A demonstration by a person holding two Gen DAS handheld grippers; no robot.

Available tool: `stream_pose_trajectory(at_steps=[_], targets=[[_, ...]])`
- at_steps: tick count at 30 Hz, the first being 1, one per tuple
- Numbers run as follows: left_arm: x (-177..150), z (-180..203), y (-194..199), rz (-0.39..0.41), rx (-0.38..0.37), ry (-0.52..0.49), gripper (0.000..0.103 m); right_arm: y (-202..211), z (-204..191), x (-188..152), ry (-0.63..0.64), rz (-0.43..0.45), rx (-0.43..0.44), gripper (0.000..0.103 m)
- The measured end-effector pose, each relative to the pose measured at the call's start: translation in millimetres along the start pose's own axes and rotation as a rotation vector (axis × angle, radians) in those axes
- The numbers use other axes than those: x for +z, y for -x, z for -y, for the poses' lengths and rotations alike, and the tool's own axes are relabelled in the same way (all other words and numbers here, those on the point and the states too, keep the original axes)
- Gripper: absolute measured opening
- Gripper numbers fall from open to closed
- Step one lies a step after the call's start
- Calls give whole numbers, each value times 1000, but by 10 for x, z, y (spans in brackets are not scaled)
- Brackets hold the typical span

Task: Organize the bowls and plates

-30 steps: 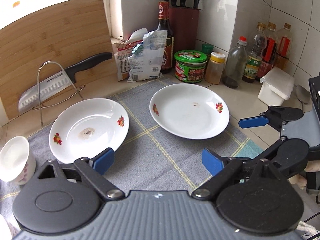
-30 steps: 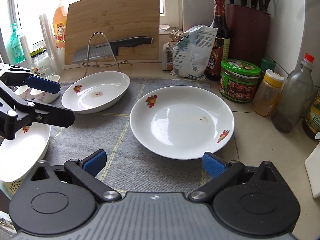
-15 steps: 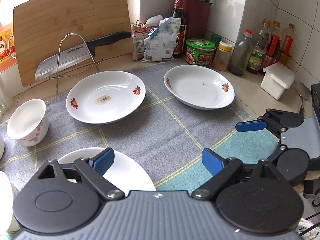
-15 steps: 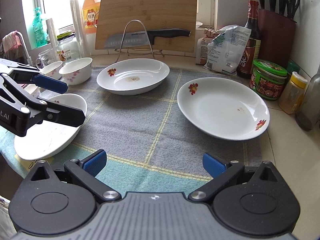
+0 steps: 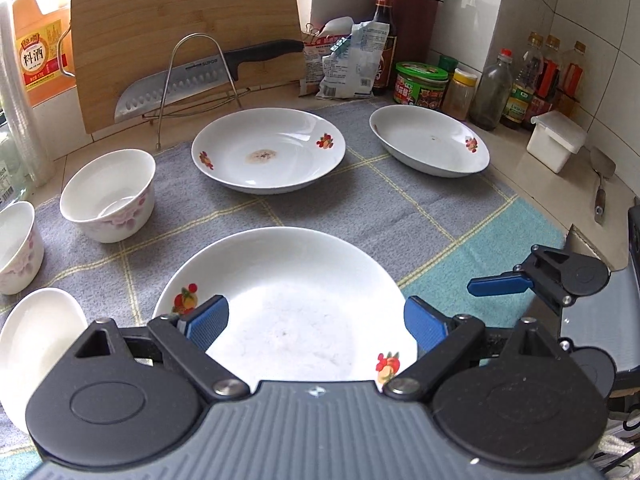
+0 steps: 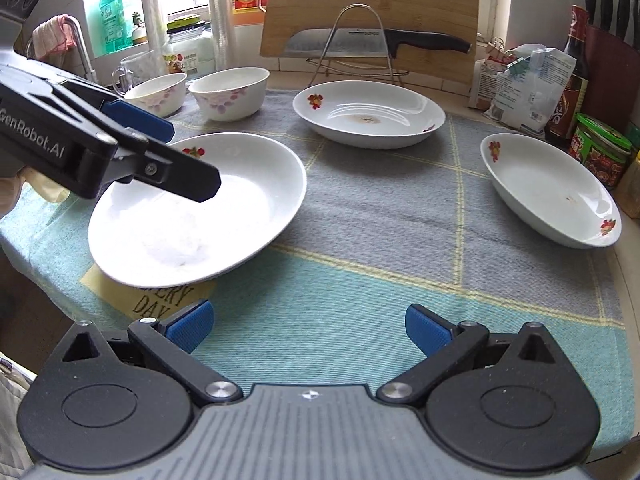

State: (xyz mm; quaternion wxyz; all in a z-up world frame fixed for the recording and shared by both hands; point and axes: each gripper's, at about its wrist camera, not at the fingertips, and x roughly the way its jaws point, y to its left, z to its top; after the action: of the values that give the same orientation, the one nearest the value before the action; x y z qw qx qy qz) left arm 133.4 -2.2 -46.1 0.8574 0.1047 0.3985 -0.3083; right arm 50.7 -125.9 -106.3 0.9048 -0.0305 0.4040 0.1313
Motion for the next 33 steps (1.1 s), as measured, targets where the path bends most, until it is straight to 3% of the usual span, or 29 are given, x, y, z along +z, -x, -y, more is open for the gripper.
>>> stream_pose_trajectory(at_steps=[19, 33], targets=[[-18, -390, 76, 9, -8, -38, 94, -325, -652, 102, 92, -16, 21, 103], [156, -545, -115, -34, -36, -59, 94, -282, -618, 11, 98, 38, 40, 103]])
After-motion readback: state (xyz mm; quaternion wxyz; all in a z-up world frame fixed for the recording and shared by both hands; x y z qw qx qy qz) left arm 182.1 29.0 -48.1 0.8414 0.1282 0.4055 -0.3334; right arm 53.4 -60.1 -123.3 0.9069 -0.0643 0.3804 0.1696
